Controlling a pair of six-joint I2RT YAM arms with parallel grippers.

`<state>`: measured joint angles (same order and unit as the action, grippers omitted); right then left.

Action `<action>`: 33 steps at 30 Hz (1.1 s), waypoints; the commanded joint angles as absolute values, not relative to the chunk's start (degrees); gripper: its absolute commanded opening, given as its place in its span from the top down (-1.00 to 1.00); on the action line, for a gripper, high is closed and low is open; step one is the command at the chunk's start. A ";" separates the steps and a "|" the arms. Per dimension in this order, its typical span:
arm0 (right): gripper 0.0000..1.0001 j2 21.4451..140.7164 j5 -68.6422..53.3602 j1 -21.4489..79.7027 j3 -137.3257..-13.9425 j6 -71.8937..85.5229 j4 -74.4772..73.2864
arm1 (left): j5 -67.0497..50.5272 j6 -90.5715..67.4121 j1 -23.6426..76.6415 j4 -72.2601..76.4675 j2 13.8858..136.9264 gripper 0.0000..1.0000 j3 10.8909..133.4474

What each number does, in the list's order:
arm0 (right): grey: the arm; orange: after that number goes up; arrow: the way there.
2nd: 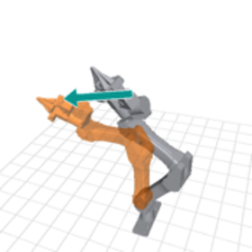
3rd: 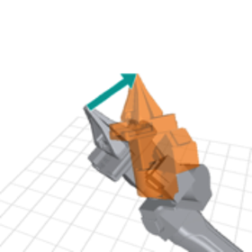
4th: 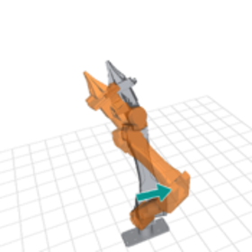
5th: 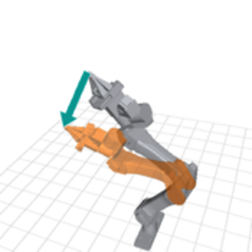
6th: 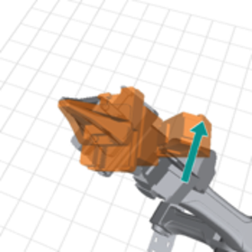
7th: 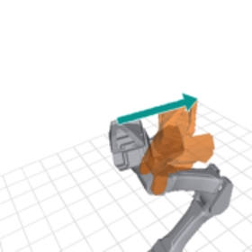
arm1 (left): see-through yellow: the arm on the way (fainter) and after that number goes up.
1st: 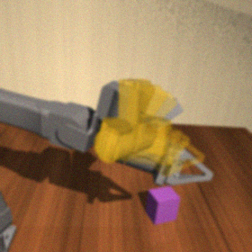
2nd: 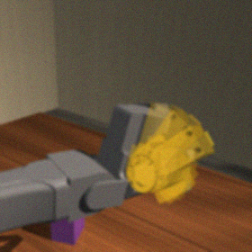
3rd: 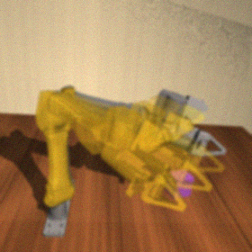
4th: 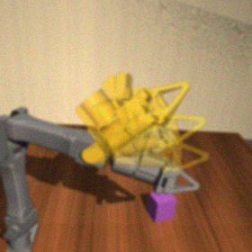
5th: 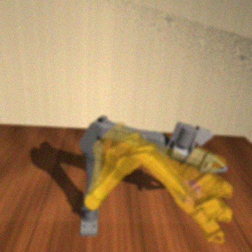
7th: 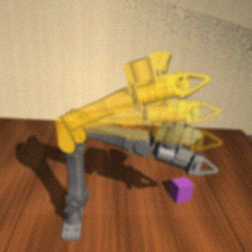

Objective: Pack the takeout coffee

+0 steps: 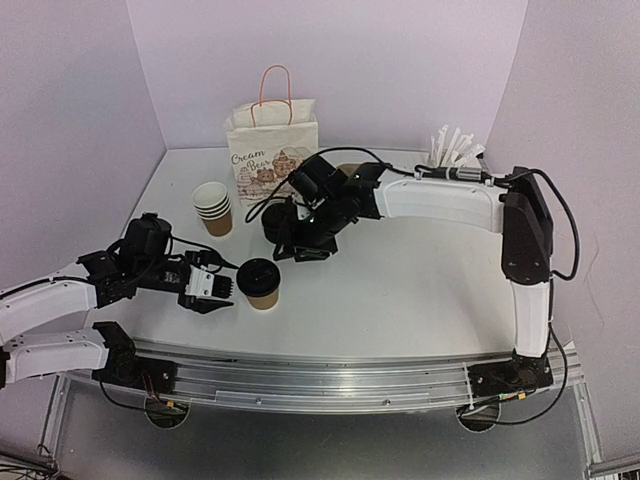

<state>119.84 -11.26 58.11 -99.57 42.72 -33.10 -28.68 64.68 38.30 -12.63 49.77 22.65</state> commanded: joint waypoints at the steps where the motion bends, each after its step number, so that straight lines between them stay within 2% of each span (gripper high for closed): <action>1: -0.13 113.48 -10.02 56.93 -104.39 36.89 -34.79 | -25.98 54.38 38.41 -12.37 49.08 -0.46 29.12; 4: -0.35 110.48 -8.40 55.35 -105.72 34.17 -35.57 | -22.81 44.37 38.39 -11.39 51.21 -0.53 33.63; 9: -0.40 106.80 -3.53 50.84 -109.43 30.65 -36.09 | -16.38 27.39 38.41 -10.51 55.43 -0.67 40.34; 13: -0.41 108.73 0.84 49.30 -116.86 19.11 -35.83 | -12.45 19.30 38.32 -9.53 56.82 -0.76 43.57; 18: -0.41 115.43 4.85 49.11 -127.67 -2.91 -31.36 | -10.96 16.80 38.19 -10.32 58.25 -0.77 45.83; 22: -0.45 119.20 -0.37 48.52 -128.89 -14.51 -20.86 | -9.48 18.15 38.16 -9.76 58.59 -0.77 45.88; 33: -0.52 130.17 -4.48 44.70 -138.38 -17.96 -16.20 | -7.79 20.56 37.67 -8.01 58.72 -0.77 45.26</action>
<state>126.70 -2.06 45.79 -132.01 -15.32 -20.16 -8.77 19.97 38.03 -10.84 58.50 43.48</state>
